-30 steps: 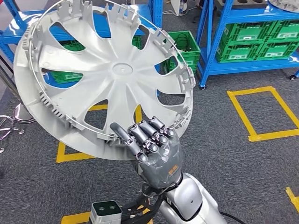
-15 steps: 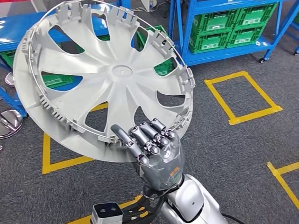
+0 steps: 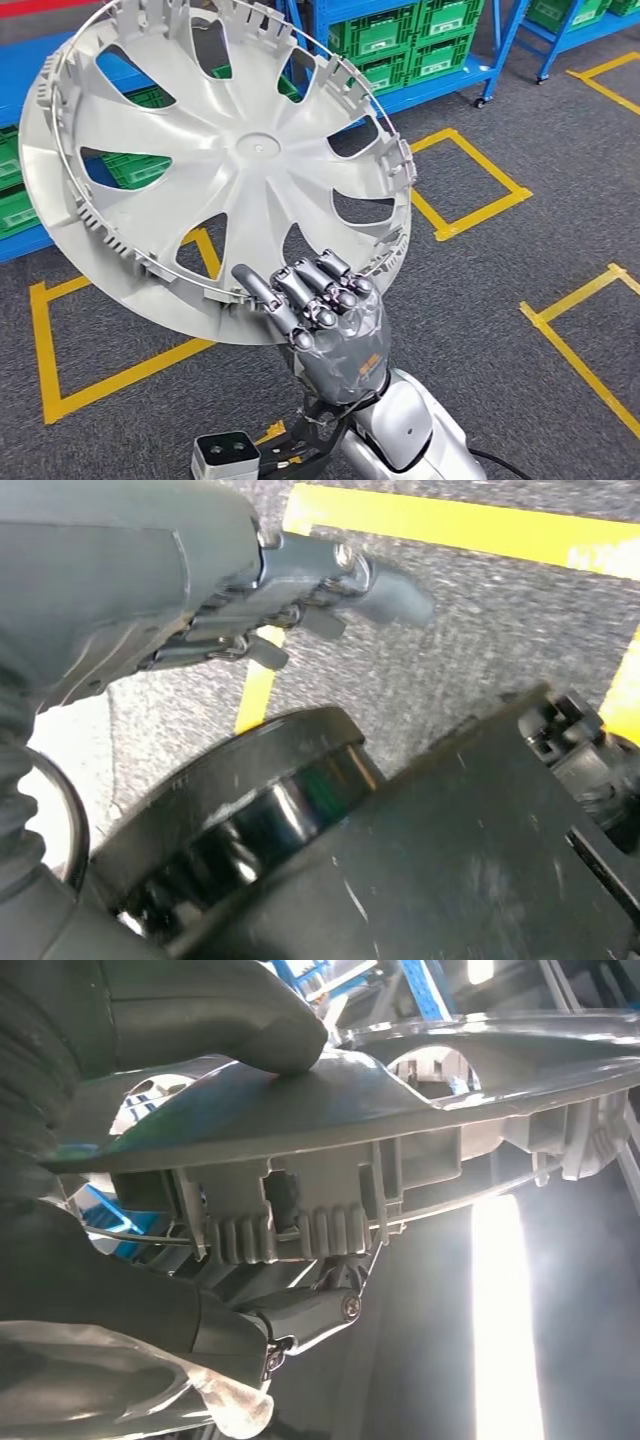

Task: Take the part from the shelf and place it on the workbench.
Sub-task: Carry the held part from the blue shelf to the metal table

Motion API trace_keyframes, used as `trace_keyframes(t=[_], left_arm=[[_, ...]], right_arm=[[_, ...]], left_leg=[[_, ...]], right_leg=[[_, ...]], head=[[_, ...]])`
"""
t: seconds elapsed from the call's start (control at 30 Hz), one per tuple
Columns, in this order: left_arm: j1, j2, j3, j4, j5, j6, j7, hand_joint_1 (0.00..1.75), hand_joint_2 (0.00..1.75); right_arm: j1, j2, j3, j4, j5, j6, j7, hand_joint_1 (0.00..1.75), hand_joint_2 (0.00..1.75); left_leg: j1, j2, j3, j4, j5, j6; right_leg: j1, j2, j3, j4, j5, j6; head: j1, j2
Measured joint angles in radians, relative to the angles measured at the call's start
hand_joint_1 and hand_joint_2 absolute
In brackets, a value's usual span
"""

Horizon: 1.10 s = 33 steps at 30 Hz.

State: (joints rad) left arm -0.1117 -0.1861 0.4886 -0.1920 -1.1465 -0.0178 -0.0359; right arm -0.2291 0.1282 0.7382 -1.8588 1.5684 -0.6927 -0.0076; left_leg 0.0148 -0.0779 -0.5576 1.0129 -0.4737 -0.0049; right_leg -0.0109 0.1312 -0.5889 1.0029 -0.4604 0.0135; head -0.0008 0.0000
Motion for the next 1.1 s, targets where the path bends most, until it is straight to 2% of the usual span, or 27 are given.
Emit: trace_keyframes(t=[0.03,0.07,0.1,0.17,0.23,0.27,0.3,0.33,0.4,0.47,0.53,0.57,0.6,0.63,0.67,0.7,0.73,0.77,0.8,0.83,0.9,0.93,0.97,1.0,1.03,1.07,1.1], left_arm=[[-0.002,-0.001,0.0,0.0,0.0,0.0,0.0,0.0,1.75],[-0.003,-0.002,0.0,0.0,0.0,0.0,0.0,0.0,1.75],[-0.003,-0.004,-0.001,0.0,0.0,0.0,0.0,0.0,1.75],[0.0,-0.005,0.0,0.0,-0.001,0.0,0.0,0.0,1.75],[0.002,-0.004,0.0,0.0,-0.001,0.0,0.0,0.0,1.75],[0.001,-0.004,0.0,0.0,-0.001,-0.001,0.0,0.0,1.75],[0.001,-0.004,0.0,0.0,-0.001,-0.001,0.0,0.0,1.75],[0.0,-0.004,-0.001,0.0,-0.001,-0.001,0.0,0.0,1.75],[0.0,-0.005,-0.002,0.0,-0.002,-0.001,0.0,0.0,1.75],[0.001,-0.004,-0.004,-0.001,-0.002,-0.001,0.0,0.0,1.75],[0.0,-0.004,-0.008,-0.001,-0.002,-0.001,0.0,0.0,1.75],[-0.001,-0.004,-0.01,-0.001,-0.002,-0.001,0.0,0.0,1.75],[-0.002,-0.005,-0.013,-0.001,-0.002,-0.001,0.0,0.0,1.75],[-0.002,-0.005,-0.015,-0.001,-0.002,-0.001,0.0,0.0,1.75],[-0.001,-0.005,-0.016,-0.001,-0.001,-0.002,0.0,0.0,1.75],[-0.001,-0.005,-0.017,-0.002,0.001,-0.002,-0.001,0.0,1.75],[-0.002,-0.004,-0.017,-0.002,0.003,-0.003,-0.001,0.0,1.75],[-0.004,-0.004,-0.017,-0.002,0.004,-0.003,-0.001,0.0,1.75],[-0.006,-0.004,-0.017,-0.002,0.005,-0.003,-0.002,0.0,1.75],[-0.007,-0.004,-0.017,-0.002,0.004,-0.003,-0.001,0.0,1.75],[-0.003,-0.004,-0.017,-0.002,0.004,-0.003,-0.001,0.0,1.75],[-0.001,-0.003,-0.017,-0.002,0.003,-0.003,0.0,0.0,1.75],[0.0,-0.003,-0.017,-0.002,0.003,-0.003,0.0,0.0,1.75],[-0.001,-0.003,-0.017,-0.002,0.003,-0.003,0.0,0.0,1.75],[-0.003,-0.003,-0.017,-0.002,0.003,-0.003,0.0,0.0,1.75],[-0.004,-0.005,-0.018,-0.002,0.003,-0.003,0.0,0.0,1.75],[-0.005,-0.006,-0.018,-0.002,0.003,-0.003,0.0,0.0,1.75]], right_arm=[[0.001,0.0,0.0,0.0,0.0,0.0,0.0,1.75,1.75],[0.001,0.0,0.0,0.0,0.0,0.0,0.0,1.75,1.75],[0.0,0.0,0.0,0.0,0.0,0.0,0.0,1.75,1.75],[-0.001,0.0,0.003,0.0,0.0,0.0,-0.002,1.75,1.75],[-0.001,-0.001,0.006,0.0,0.0,0.0,-0.003,1.75,1.75],[-0.001,-0.001,0.006,0.001,0.0,0.0,-0.003,1.75,1.75],[0.0,-0.002,0.007,0.001,0.0,0.0,-0.003,1.75,1.75],[0.0,-0.002,0.007,0.001,-0.001,0.0,-0.003,1.75,1.75],[-0.001,-0.002,0.008,0.001,-0.001,0.0,-0.003,1.75,1.75],[-0.002,-0.002,0.008,0.001,-0.001,0.0,-0.004,1.75,1.75],[-0.002,-0.002,0.007,0.001,-0.001,0.0,-0.005,1.75,1.75],[-0.001,-0.002,0.007,0.0,-0.001,0.0,-0.007,1.75,1.75],[-0.002,-0.002,0.006,0.0,-0.001,0.0,-0.008,1.75,1.75],[-0.002,-0.002,0.006,0.0,-0.001,0.0,-0.009,1.75,1.75],[-0.002,-0.002,0.006,0.0,-0.001,0.0,-0.011,1.75,1.75],[-0.001,-0.002,0.005,0.0,-0.001,0.0,-0.012,1.75,1.75],[-0.001,-0.002,0.005,0.0,-0.001,0.0,-0.013,1.75,1.75],[0.0,-0.002,0.004,0.0,0.0,0.0,-0.014,1.75,1.75],[0.0,-0.002,0.004,0.0,0.0,0.0,-0.015,1.75,1.75],[0.0,-0.002,0.004,0.0,0.0,0.0,-0.015,1.75,1.75],[0.0,-0.002,0.004,0.0,-0.001,0.0,-0.017,1.75,1.75],[0.0,-0.002,0.004,0.0,0.0,0.0,-0.017,1.75,1.75],[-0.001,-0.002,0.003,0.0,0.0,0.0,-0.018,1.75,1.75],[-0.001,-0.002,0.003,0.0,0.0,0.0,-0.018,1.75,1.75],[0.0,-0.002,0.003,0.0,0.0,0.0,-0.018,1.75,1.75],[0.001,-0.002,0.002,0.0,0.0,0.0,-0.019,1.75,1.75],[0.001,-0.002,0.001,0.0,-0.001,0.0,-0.019,1.75,1.75]], left_leg=[[0.001,0.012,0.002,-0.008,-0.003,0.003],[0.003,0.025,0.004,-0.014,-0.001,0.007],[0.005,0.038,0.006,-0.019,0.001,0.011],[0.004,0.068,0.008,-0.024,0.003,0.018],[0.002,0.098,0.008,-0.023,0.001,0.02],[0.001,0.113,0.009,-0.023,0.0,0.02],[0.001,0.126,0.01,-0.023,-0.002,0.019],[0.001,0.138,0.012,-0.023,-0.004,0.017],[-0.003,0.157,0.017,-0.02,-0.011,0.008],[-0.01,0.173,0.021,-0.018,-0.015,-0.002],[-0.012,0.192,0.025,-0.017,-0.019,-0.01],[-0.01,0.186,0.026,-0.013,-0.027,-0.015],[-0.007,0.168,0.021,0.005,-0.043,-0.02],[-0.005,0.141,0.007,0.041,-0.068,-0.023],[-0.003,0.112,-0.018,0.099,-0.1,-0.024],[-0.003,0.096,-0.05,0.169,-0.131,-0.024],[-0.004,0.089,-0.08,0.23,-0.152,-0.023],[-0.005,0.085,-0.099,0.266,-0.155,-0.021],[-0.005,0.083,-0.101,0.266,-0.138,-0.018],[-0.006,0.078,-0.087,0.227,-0.103,-0.014],[-0.005,0.035,-0.04,0.105,-0.027,-0.001],[-0.005,0.012,-0.021,0.056,-0.006,0.005],[-0.005,-0.005,-0.01,0.025,0.0,0.01],[-0.006,-0.007,-0.007,0.014,-0.007,0.014],[-0.007,0.002,-0.004,0.004,-0.009,0.016],[-0.006,0.015,-0.001,-0.005,-0.01,0.017],[-0.004,0.027,0.002,-0.013,-0.009,0.019]], right_leg=[[-0.002,0.006,-0.008,0.0,0.001,0.006],[-0.001,-0.006,-0.016,0.005,-0.002,0.012],[0.001,-0.03,-0.029,0.025,-0.016,0.016],[0.002,-0.095,-0.084,0.13,-0.069,0.025],[0.0,-0.122,-0.147,0.255,-0.114,0.031],[-0.001,-0.126,-0.159,0.278,-0.113,0.034],[-0.002,-0.131,-0.15,0.261,-0.093,0.034],[-0.002,-0.14,-0.122,0.208,-0.062,0.034],[0.003,-0.188,-0.046,0.07,-0.013,0.029],[0.009,-0.216,-0.01,0.007,-0.003,0.018],[0.011,-0.194,-0.01,0.006,-0.003,0.004],[0.009,-0.182,-0.011,0.006,-0.001,-0.002],[0.008,-0.169,-0.011,0.004,0.0,-0.009],[0.006,-0.157,-0.011,0.003,0.002,-0.015],[0.006,-0.145,-0.011,0.003,0.003,-0.018],[0.007,-0.132,-0.011,0.003,0.003,-0.021],[0.009,-0.119,-0.011,0.003,0.003,-0.022],[0.01,-0.104,-0.01,0.003,0.003,-0.023],[0.012,-0.088,-0.009,0.004,0.004,-0.023],[0.013,-0.073,-0.007,0.004,0.004,-0.023],[0.014,-0.044,-0.006,0.006,0.004,-0.021],[0.013,-0.032,-0.009,0.008,0.005,-0.018],[0.01,-0.022,-0.015,0.01,0.006,-0.014],[0.008,-0.012,-0.022,0.011,0.009,-0.008],[0.005,-0.003,-0.028,0.01,0.012,-0.001],[0.005,-0.005,-0.035,0.012,0.011,0.005],[0.007,-0.022,-0.045,0.024,0.003,0.01]], head=[[-0.002,0.0],[-0.001,0.0],[0.004,0.0],[0.013,0.0],[0.017,0.0],[0.017,0.0],[0.017,0.0],[0.017,0.0],[0.018,0.0],[0.017,0.0],[0.016,0.0],[0.015,0.0],[0.014,0.0],[0.012,0.0],[0.01,0.0],[0.008,0.0],[0.008,0.0],[0.007,0.0],[0.007,0.0],[0.007,0.0],[0.008,0.0],[0.007,0.0],[0.006,0.0],[0.004,0.0],[0.002,0.0],[0.001,0.0],[0.004,0.0]])
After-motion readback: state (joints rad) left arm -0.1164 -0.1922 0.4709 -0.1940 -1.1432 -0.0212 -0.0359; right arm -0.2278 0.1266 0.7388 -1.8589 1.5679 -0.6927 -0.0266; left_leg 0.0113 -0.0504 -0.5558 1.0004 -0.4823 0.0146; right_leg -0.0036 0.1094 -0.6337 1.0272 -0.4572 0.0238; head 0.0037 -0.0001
